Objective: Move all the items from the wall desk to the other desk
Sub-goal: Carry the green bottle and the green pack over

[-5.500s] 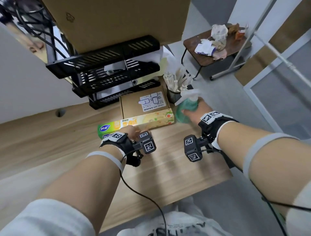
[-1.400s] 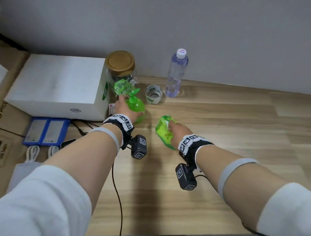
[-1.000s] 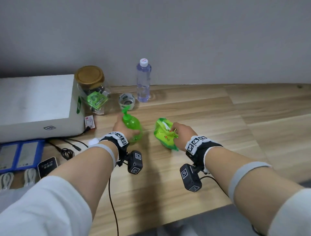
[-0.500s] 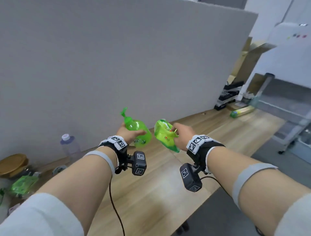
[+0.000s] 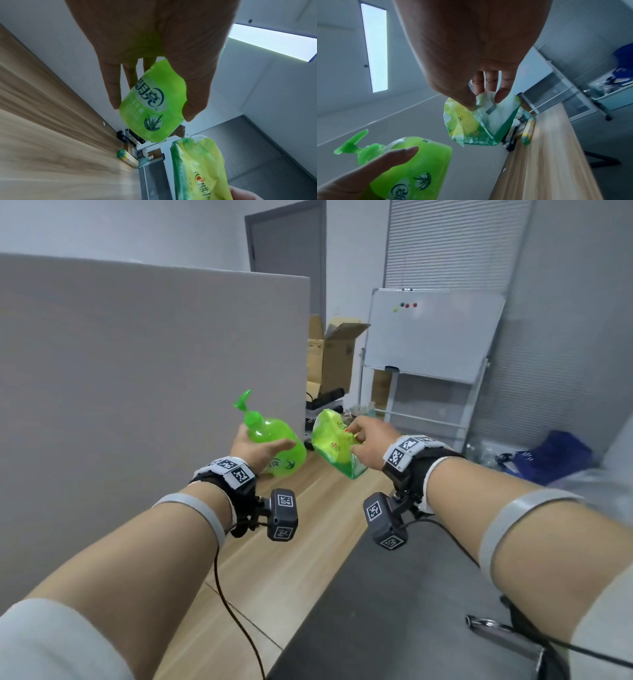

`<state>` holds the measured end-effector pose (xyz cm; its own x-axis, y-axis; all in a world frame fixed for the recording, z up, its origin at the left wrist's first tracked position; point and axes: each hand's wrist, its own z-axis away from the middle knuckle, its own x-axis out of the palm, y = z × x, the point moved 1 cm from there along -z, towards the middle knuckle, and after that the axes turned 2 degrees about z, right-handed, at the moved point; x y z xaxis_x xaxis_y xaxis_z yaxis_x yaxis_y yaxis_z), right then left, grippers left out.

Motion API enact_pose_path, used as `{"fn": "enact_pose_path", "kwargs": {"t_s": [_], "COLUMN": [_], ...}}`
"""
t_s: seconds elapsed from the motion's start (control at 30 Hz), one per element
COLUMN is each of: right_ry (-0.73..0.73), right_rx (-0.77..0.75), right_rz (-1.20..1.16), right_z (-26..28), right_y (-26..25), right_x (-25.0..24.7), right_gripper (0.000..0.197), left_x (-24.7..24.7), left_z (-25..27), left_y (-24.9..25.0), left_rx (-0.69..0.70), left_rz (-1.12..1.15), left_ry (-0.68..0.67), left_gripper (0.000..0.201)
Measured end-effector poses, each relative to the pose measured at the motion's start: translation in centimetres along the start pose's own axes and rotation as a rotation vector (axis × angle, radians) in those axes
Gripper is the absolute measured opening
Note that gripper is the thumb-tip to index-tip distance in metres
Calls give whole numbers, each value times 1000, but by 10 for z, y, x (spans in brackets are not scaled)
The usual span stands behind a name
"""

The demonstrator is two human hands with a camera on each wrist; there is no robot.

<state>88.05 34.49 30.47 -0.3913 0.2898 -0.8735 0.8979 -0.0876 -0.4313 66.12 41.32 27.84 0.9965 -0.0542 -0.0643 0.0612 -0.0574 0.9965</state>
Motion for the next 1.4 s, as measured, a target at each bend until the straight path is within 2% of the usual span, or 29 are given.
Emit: {"fn": "enact_pose_path", "kwargs": {"t_s": [0.2,0.37,0.57,0.73,1.0,1.1,1.23,1.4], "right_ry": [47,68,36,-30,-161,-201,-308,-431], "right_rx": [113,186,225,248,257,243,207,116], "right_rz": [-16,-29,22,89,105,78,63,3], "right_z": [-30,-71,-158,-243,-350,-394,-461,-548], "right_y": [83,140,196,228,288,314,355,418], "right_x": [-14,-3,11,27,75,96,131,178], "right_gripper": [30,29,29,32,32,29,29,29], "left_x": [81,139,201,229,258,272,292,328], "left_z": [-42,-101,-199,-293,-395,-430,-480,-535], "left_y": [4,-11,-38,-71,-129,-153,-191,-229], "left_rx": [17,-33,-95,-151,-273,-283,-324,-377], "left_rz": [-44,-49,-71,-109,-170,-195,-240,-293], "left_ry": [-79,-100,-142,-142,-21,46,133,298], "left_gripper": [77,78,83,87,91,85,79,83]}}
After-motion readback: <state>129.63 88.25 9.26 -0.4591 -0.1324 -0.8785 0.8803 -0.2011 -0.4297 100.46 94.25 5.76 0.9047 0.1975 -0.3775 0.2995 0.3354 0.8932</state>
